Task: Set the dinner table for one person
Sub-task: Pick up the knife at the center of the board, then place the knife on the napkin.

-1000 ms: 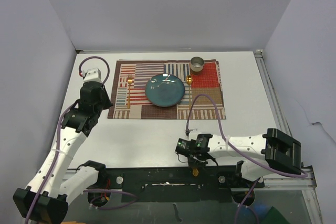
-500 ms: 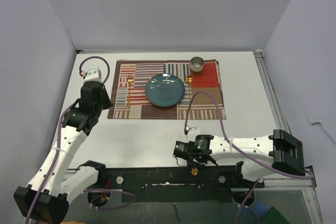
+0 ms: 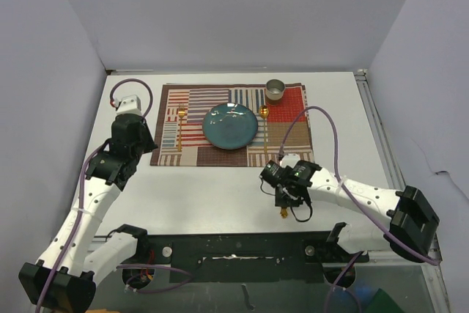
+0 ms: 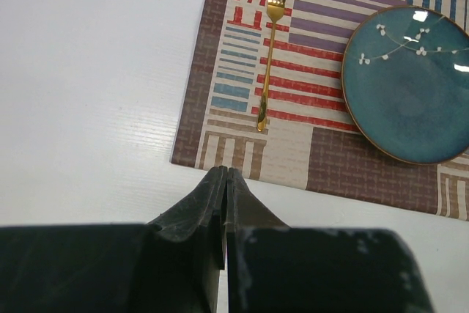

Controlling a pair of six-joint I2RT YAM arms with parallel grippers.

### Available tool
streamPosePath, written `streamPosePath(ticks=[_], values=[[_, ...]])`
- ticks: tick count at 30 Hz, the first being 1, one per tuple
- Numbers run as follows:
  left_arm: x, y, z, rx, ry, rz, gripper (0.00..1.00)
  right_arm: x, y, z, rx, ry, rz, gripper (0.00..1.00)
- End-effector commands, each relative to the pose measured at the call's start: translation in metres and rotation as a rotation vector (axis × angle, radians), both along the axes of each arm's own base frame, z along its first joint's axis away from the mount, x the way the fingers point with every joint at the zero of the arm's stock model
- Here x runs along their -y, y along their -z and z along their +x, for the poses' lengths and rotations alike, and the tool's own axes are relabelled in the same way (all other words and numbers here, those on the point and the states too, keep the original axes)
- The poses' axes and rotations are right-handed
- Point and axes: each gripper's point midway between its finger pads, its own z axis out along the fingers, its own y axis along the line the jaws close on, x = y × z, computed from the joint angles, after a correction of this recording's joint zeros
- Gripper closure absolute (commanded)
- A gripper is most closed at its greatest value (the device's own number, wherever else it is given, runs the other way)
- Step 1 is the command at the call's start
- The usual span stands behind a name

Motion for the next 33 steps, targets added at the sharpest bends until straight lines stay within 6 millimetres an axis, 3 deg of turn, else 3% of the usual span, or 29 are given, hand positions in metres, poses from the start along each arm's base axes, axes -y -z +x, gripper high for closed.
streamPosePath(ticks=[1,8,21,33], values=[[0.002,-0.016,0.008,0.062,0.014,-0.009,1.0,-0.003,-0.007,0.043,0.05,-0.073,0.011,1.0],[0.001,-0.012,0.009,0.051,0.01,0.0,1.0,0.012,0.009,0.092,-0.001,-0.105,-0.013,1.0],[-0.001,-0.003,0.007,0.032,0.001,0.008,1.0,0.019,0.024,0.182,-0.029,-0.14,0.009,1.0],[-0.003,0.004,0.008,0.013,0.001,0.011,1.0,0.014,0.015,0.243,-0.001,-0.133,0.062,1.0]])
